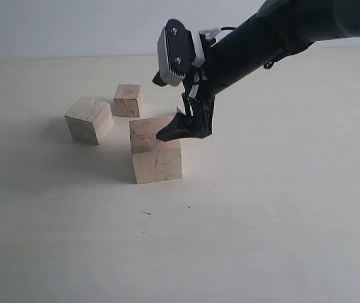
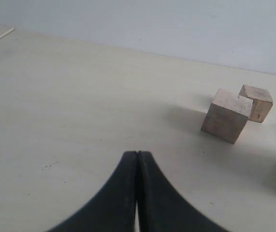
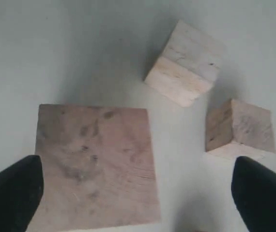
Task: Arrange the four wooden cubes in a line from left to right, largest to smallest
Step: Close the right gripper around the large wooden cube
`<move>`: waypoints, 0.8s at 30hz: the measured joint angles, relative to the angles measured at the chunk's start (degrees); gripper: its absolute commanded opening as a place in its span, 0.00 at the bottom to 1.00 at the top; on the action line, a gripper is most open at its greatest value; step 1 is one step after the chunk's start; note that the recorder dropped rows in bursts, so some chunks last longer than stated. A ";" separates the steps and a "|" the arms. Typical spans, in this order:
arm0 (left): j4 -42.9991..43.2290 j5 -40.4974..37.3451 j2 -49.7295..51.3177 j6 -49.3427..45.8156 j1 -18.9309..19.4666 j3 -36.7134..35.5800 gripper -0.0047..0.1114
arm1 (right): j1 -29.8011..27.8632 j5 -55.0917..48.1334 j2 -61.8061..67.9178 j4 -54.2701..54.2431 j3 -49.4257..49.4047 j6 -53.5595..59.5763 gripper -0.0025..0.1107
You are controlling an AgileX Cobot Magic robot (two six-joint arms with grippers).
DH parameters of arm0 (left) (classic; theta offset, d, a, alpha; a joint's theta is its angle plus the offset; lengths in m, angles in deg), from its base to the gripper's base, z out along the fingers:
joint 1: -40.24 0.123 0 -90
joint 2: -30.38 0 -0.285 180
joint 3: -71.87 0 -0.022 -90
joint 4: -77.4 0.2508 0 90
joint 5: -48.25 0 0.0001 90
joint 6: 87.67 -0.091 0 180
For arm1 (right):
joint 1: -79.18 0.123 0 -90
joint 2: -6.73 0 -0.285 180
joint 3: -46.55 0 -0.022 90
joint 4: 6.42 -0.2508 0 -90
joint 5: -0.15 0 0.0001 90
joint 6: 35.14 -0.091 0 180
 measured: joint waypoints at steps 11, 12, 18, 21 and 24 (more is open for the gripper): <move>0.00 0.00 0.00 0.00 0.00 0.00 0.04 | 0.00 -4.29 4.09 -3.56 0.82 3.36 0.93; 0.00 0.00 0.00 0.00 0.00 0.00 0.04 | 0.00 -4.88 4.23 -3.92 0.82 3.72 0.93; 0.00 0.00 0.00 0.00 0.03 0.00 0.04 | 0.11 -6.53 5.90 -2.39 0.82 5.19 0.93; 0.00 0.00 0.00 0.00 0.03 0.00 0.04 | 0.11 -7.89 5.90 -2.53 0.82 5.19 0.93; 0.00 0.00 0.00 0.00 0.03 0.00 0.04 | 0.11 -7.78 5.90 -2.64 0.82 4.75 0.93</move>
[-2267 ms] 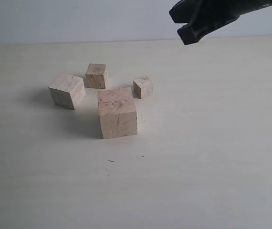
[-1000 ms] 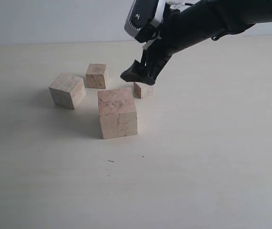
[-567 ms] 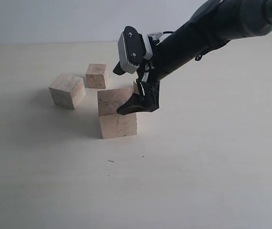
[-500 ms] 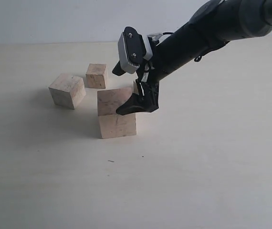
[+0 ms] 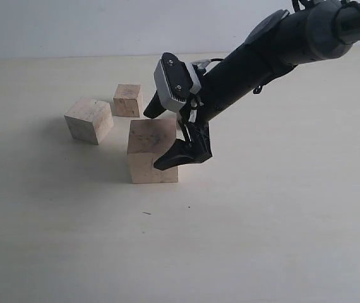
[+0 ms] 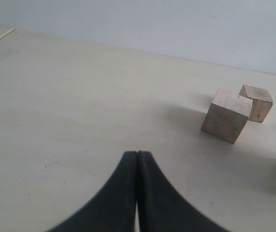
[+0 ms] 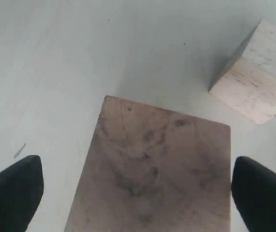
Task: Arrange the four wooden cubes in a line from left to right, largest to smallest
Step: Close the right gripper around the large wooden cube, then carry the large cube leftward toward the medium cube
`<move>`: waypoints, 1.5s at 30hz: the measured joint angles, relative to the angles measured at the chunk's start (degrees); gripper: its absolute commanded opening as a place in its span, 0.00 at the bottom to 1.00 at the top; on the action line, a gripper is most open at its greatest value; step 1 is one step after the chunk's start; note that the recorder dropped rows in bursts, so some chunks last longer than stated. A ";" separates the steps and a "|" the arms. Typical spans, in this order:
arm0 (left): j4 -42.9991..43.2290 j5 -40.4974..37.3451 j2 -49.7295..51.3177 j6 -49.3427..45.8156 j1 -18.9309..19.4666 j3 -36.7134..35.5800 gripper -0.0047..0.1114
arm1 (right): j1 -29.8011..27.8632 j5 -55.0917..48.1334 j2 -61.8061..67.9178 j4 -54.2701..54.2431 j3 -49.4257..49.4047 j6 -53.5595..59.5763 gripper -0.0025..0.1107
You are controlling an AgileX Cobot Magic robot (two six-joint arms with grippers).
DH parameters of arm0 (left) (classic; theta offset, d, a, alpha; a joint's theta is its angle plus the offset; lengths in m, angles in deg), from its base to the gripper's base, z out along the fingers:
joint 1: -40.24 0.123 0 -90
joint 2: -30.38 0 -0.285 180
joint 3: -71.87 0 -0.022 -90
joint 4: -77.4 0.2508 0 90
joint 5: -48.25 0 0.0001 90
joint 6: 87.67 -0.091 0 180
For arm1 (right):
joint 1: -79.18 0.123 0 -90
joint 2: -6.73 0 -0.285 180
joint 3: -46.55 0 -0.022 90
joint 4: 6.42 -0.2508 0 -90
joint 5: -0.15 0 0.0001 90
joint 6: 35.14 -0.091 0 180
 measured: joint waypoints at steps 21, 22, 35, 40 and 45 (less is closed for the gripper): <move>0.00 0.00 0.00 0.00 0.00 0.00 0.04 | 0.00 2.98 3.81 -9.26 0.00 -8.95 0.93; 0.00 0.00 0.00 0.00 0.00 0.00 0.04 | 0.00 2.98 3.81 -9.26 0.00 -9.04 0.93; 0.00 0.00 0.00 0.00 0.00 0.00 0.04 | 0.00 2.89 3.81 -3.63 0.00 -13.22 0.93; 0.00 0.00 0.00 0.00 0.00 0.00 0.04 | 0.00 2.89 3.81 -3.04 0.00 -13.22 0.84; 0.00 0.00 0.00 0.00 0.00 0.00 0.04 | 0.00 3.63 3.81 -3.00 0.00 -13.34 0.36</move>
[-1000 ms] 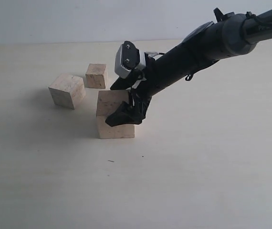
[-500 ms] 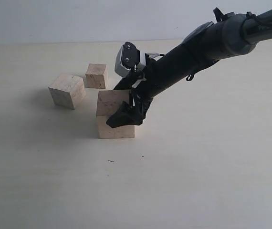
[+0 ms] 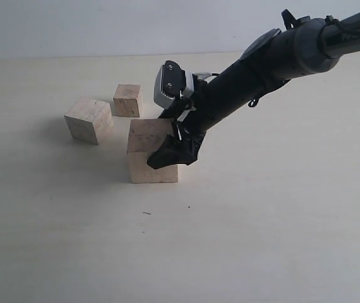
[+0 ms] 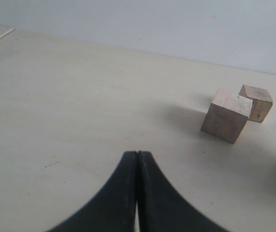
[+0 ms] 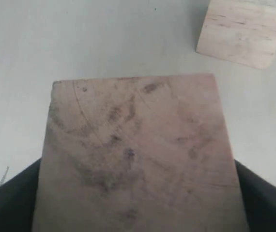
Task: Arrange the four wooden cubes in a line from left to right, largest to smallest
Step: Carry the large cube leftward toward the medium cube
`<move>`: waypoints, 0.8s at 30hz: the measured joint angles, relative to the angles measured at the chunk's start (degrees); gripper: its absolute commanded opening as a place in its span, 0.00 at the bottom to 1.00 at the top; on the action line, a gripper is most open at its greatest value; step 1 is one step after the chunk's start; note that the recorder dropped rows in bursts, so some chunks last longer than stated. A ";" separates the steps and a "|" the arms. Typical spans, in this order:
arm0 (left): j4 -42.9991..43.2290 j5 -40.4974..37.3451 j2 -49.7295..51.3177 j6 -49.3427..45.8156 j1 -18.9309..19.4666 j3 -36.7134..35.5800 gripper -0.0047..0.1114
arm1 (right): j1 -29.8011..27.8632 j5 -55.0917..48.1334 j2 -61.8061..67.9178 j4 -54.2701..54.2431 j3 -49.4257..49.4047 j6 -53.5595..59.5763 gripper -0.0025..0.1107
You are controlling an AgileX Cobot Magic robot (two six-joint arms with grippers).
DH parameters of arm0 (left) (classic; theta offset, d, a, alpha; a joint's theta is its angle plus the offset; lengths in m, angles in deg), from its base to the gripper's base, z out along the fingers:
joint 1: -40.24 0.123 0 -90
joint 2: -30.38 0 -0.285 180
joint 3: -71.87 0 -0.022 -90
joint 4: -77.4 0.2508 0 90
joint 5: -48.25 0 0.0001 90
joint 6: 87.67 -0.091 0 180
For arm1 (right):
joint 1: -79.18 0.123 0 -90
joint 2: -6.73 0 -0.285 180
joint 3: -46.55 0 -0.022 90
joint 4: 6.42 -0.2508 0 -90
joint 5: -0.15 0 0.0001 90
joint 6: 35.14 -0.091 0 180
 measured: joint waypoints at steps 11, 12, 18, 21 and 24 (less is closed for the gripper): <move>0.00 0.00 0.00 0.00 0.00 0.00 0.04 | 0.00 -3.67 0.09 -1.51 -0.12 -1.18 0.02; 0.00 0.00 0.00 0.00 0.00 0.00 0.04 | 0.15 -3.81 0.09 -1.94 -0.12 -1.18 0.02; 0.00 0.00 0.00 0.00 0.00 0.00 0.04 | 3.82 -2.96 -0.39 -1.93 2.59 -1.94 0.02; 0.00 0.00 0.00 0.00 0.00 0.00 0.04 | 7.29 -0.17 -0.38 -0.76 5.34 -4.59 0.02; 0.00 0.00 0.00 0.00 0.00 0.00 0.04 | 11.15 4.02 -0.50 4.71 7.92 -9.00 0.02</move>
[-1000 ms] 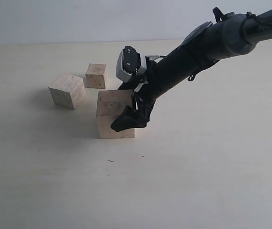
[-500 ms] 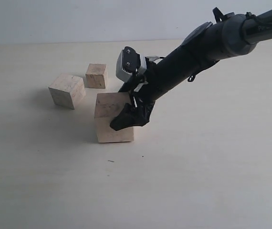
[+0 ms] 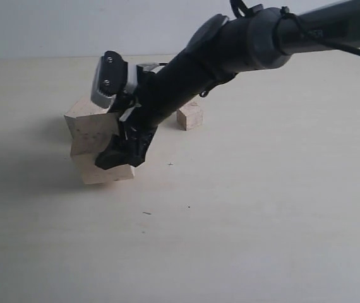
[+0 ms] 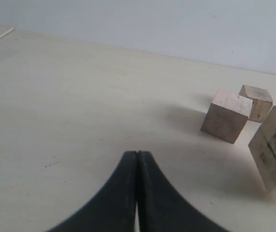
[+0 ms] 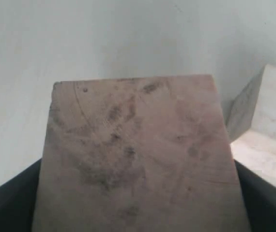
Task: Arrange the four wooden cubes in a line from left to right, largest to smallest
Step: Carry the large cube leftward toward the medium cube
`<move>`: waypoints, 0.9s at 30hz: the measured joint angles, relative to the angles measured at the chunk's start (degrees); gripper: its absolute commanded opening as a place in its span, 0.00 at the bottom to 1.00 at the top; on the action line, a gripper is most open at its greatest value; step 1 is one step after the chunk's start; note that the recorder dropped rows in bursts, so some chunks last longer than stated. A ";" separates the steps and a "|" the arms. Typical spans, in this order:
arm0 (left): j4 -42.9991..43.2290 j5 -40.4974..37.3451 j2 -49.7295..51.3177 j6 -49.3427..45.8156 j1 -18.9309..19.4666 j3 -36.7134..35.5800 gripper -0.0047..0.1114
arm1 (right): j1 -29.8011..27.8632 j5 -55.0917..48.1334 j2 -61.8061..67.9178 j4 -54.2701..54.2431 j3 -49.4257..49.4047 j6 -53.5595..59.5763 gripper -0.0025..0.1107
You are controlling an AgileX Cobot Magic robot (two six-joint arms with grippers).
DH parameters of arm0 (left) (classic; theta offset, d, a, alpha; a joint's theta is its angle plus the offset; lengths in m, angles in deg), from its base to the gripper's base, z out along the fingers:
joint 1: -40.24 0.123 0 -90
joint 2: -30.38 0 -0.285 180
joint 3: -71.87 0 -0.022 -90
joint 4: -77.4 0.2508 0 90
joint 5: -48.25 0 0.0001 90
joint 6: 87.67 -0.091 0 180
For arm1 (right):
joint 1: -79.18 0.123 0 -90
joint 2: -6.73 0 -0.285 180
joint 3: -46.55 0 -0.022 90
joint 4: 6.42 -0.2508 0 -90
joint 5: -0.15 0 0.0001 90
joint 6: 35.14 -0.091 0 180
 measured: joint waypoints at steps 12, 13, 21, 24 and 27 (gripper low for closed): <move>0.00 0.00 0.00 0.00 0.00 0.00 0.04 | 5.31 5.12 2.59 2.42 3.18 -4.63 0.02; 0.00 0.00 0.00 0.00 0.00 0.00 0.04 | 5.31 5.12 3.01 2.14 3.18 -4.63 0.02; 0.00 0.00 0.00 0.00 0.00 0.00 0.04 | 5.31 5.65 5.65 -0.80 3.34 -5.17 0.02; 0.00 0.00 0.00 0.00 0.00 0.00 0.04 | 5.31 6.53 5.87 -1.31 3.34 -5.39 0.02; 0.00 0.00 0.00 0.00 0.00 0.00 0.04 | 5.31 7.78 6.13 -2.02 3.57 -5.70 0.02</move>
